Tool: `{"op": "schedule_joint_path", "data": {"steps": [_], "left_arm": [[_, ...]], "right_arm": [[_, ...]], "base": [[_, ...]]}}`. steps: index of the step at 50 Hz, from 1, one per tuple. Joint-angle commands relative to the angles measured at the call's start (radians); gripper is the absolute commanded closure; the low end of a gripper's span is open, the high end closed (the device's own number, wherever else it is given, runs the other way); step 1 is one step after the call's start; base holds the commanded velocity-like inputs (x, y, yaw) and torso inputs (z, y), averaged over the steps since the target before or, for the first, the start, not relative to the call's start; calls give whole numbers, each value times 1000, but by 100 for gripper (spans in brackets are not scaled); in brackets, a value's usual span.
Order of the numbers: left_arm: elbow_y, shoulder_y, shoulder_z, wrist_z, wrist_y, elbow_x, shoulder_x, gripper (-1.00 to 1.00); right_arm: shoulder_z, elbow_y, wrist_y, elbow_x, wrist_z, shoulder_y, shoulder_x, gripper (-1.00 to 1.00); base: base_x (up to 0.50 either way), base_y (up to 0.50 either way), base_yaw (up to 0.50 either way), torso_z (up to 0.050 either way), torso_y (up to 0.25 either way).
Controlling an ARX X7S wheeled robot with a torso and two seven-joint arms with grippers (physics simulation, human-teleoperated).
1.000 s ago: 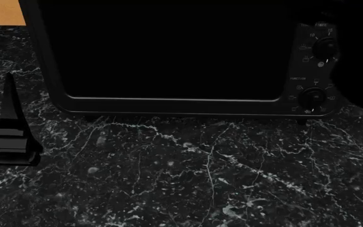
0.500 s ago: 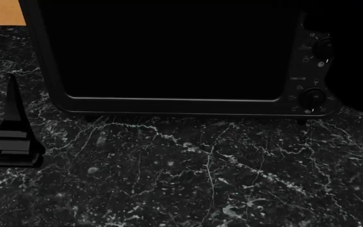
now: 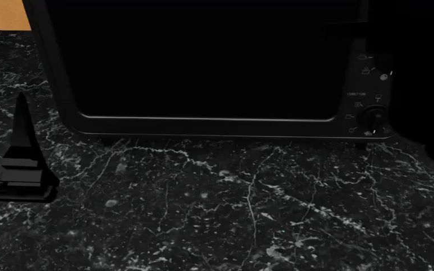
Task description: Decrease the toaster oven temperature.
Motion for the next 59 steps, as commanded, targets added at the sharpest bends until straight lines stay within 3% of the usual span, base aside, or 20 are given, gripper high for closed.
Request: {"op": "schedule_joint_path", "data": {"steps": [1, 59], "left_arm": [[-9, 2, 6, -2, 8, 0, -1, -100], [-40, 46, 21, -36, 43, 14, -15, -100]], "right_arm": [[-105, -13, 78, -63, -12, 14, 33, 100], [-567, -3, 211, -334, -262, 265, 46, 100]], "base": [[0, 0, -3, 0, 0], [-1, -1, -2, 0, 0]]}}
